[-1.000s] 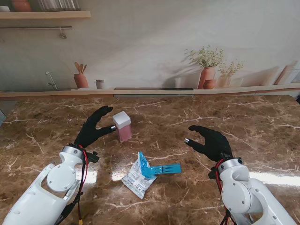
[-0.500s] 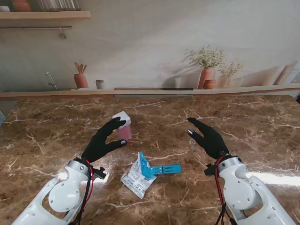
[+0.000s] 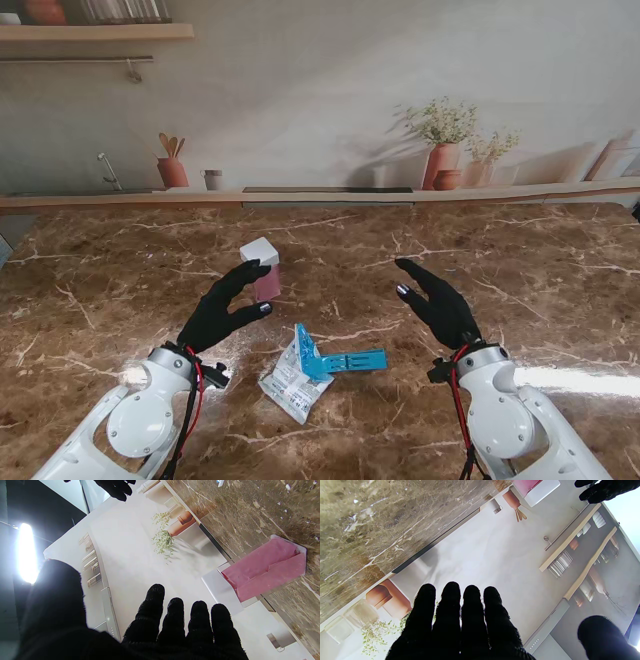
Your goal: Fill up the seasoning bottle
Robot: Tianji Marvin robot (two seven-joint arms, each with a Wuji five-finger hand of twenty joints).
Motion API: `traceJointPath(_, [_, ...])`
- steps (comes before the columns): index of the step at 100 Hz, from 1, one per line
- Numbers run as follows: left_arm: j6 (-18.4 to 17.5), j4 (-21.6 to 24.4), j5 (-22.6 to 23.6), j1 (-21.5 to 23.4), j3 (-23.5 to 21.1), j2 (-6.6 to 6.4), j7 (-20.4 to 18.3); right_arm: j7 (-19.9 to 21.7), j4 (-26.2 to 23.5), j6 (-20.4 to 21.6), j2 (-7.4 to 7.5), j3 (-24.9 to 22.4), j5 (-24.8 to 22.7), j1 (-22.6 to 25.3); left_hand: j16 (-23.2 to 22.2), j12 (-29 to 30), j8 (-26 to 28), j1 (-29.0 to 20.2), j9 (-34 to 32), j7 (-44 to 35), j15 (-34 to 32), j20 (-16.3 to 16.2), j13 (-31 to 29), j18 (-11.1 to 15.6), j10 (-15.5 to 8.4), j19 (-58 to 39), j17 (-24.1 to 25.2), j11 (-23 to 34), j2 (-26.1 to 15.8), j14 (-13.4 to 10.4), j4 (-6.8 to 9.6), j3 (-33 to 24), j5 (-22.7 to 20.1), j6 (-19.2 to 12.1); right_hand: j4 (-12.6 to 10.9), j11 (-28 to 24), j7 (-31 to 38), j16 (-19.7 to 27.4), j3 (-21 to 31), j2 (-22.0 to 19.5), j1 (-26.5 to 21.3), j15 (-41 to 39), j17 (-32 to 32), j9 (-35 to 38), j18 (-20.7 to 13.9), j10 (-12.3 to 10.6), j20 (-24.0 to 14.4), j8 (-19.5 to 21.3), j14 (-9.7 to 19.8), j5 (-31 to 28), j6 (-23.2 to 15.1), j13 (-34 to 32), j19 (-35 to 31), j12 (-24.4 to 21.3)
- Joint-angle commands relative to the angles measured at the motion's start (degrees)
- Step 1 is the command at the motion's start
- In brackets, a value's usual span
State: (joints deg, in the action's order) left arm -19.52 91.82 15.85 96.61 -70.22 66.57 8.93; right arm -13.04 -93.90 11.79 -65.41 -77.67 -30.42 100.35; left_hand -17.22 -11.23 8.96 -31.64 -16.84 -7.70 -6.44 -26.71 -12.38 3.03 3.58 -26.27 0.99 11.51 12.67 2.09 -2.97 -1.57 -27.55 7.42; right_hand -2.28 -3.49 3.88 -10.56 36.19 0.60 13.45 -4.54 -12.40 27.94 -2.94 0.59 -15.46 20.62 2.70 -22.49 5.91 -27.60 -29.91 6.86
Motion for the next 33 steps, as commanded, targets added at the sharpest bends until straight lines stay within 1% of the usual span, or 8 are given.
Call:
traceJointPath(1, [-0.2,-0.5,0.1,0.6,0.3,0.19,0.4,1.2,-0.1,0.0,-0.17,0.0,0.1,1.1,-0.5,0.4,-0.6,2.0,-1.0,1.2,-1.2,1.0,-1.7,1.3,0.2,-1.7,-0.1,-0.6,-1.9,0.6,1.82,2.6,-0.6,0.1,-1.1,-0.2,0.7,0.7,-0.6,0.5,0.6,0.2,-0.1,0.3,-1.9,-0.3,0.8,-0.5,0.5,-0.2,-1.4,0.7,1.1,-0.9])
traceJointPath(33, [-1.0,-0.8,0.3,0.3,0.8,0.4,1.4,1.6,-1.7,-0.1,-0.01,-0.2,-0.7,1.9,-0.5,0.3,-0.6,1.7,-1.4,1.1,-1.3,1.6,-1.9,1.4,0.1,-2.7,0.0,-0.5,-1.9,0.5,1.83,2.5,-0.9,0.1,-1.0,-0.4,1.5,0.4,-0.3,1.3,-0.5,0.1,-0.2,0.8,-1.5,-0.4,0.4,-0.3,0.5,-0.6,-2.0,0.3,0.8,-0.5])
